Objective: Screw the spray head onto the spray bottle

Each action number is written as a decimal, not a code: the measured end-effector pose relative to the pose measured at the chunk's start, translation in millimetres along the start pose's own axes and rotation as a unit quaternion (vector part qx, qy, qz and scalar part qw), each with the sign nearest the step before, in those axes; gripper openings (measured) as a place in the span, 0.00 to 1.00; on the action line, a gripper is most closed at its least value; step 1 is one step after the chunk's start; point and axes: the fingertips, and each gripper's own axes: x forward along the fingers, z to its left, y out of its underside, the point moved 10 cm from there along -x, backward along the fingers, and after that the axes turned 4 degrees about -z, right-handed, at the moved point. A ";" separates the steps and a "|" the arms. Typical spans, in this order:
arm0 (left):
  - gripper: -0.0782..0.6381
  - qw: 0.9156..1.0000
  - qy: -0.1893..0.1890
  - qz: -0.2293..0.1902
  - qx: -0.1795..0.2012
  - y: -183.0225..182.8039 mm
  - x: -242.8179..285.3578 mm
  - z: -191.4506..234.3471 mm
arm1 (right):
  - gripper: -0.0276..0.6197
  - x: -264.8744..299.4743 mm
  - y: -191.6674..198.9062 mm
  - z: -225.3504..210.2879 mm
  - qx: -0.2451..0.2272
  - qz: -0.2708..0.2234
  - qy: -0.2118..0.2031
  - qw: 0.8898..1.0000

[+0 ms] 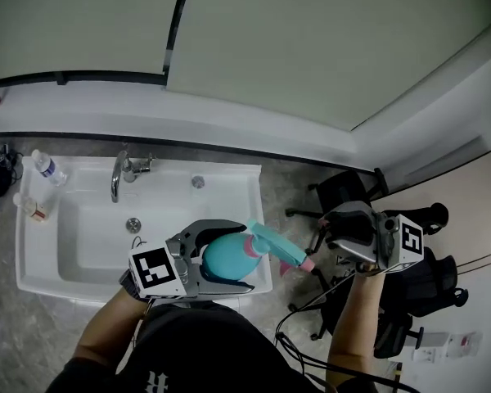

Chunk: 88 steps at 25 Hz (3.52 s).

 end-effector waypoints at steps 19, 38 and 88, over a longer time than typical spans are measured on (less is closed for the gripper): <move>0.71 0.938 0.310 -0.027 -0.153 -4.6 38.7 -37.9 | 0.43 124.6 20.4 18.9 0.008 0.029 -0.434 0.900; 0.71 0.969 0.215 -0.013 -0.122 0.2 17.2 -16.6 | 0.24 112.1 21.2 27.3 0.020 0.019 -0.178 0.984; 0.71 0.991 0.085 -0.006 -0.106 -15.6 7.1 0.9 | 0.27 89.1 4.8 33.7 0.061 0.033 0.103 0.992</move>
